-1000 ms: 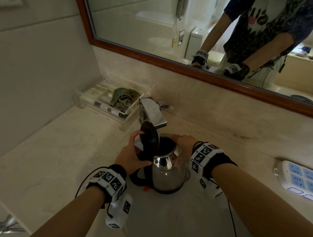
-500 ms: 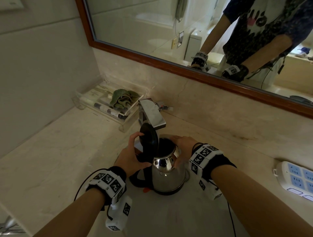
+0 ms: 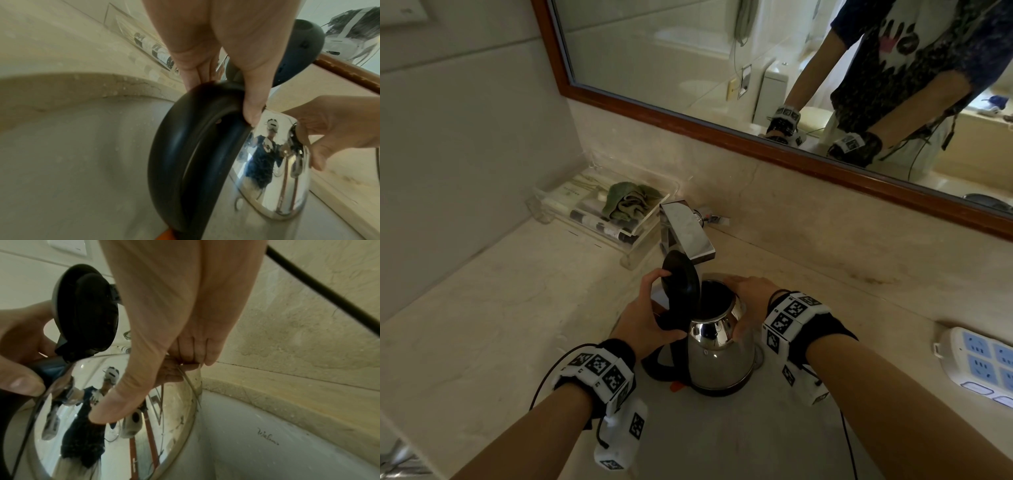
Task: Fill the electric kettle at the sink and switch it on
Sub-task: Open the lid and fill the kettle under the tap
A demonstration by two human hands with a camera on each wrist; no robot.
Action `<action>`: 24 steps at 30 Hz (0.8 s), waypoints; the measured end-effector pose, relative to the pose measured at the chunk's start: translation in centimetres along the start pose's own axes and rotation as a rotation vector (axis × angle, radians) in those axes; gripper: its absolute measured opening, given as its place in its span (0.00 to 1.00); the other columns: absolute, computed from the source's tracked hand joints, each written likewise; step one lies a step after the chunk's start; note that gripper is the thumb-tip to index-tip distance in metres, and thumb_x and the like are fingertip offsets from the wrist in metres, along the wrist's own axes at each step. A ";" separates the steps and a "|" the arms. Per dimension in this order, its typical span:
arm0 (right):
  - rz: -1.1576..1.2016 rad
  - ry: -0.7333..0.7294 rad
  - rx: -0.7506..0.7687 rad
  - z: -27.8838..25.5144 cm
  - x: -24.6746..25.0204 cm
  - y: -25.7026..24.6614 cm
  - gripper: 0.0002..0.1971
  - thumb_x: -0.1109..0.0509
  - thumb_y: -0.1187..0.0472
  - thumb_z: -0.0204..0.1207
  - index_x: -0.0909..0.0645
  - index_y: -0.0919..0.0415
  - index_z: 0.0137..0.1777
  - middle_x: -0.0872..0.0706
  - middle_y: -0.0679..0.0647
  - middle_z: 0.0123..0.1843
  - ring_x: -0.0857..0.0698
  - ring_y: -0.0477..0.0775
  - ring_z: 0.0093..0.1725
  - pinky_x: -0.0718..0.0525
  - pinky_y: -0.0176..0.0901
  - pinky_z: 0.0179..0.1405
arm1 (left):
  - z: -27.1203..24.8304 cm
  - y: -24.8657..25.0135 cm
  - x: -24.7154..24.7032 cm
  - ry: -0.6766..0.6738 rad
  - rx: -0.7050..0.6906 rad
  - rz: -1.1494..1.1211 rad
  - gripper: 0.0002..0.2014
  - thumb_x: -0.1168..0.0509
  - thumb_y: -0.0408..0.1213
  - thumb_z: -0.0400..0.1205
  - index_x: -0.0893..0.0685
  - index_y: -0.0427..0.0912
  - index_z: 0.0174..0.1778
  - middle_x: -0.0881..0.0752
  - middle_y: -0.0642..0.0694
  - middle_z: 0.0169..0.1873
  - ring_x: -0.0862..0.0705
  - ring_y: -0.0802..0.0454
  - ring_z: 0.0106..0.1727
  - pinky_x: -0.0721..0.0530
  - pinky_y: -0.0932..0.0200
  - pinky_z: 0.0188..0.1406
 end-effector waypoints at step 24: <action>0.015 0.034 0.027 0.2 -0.2 0.5 0.53 0.15 0.52 0.56 0.40 0.53 0.81 0.25 0.55 0.76 0.24 0.59 0.74 0.24 0.47 0.69 | 0.0 -0.1 -0.2 0.009 0.018 -0.029 0.49 0.22 0.30 0.64 0.49 0.63 0.68 0.17 0.50 0.37 0.16 0.51 0.42 0.22 0.70 0.37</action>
Point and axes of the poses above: each hand's wrist, its own z-axis towards the middle knuckle, its own x-axis out of the back of the hand, y = z × x, the point moved 2 cm from there along z, towards the middle knuckle
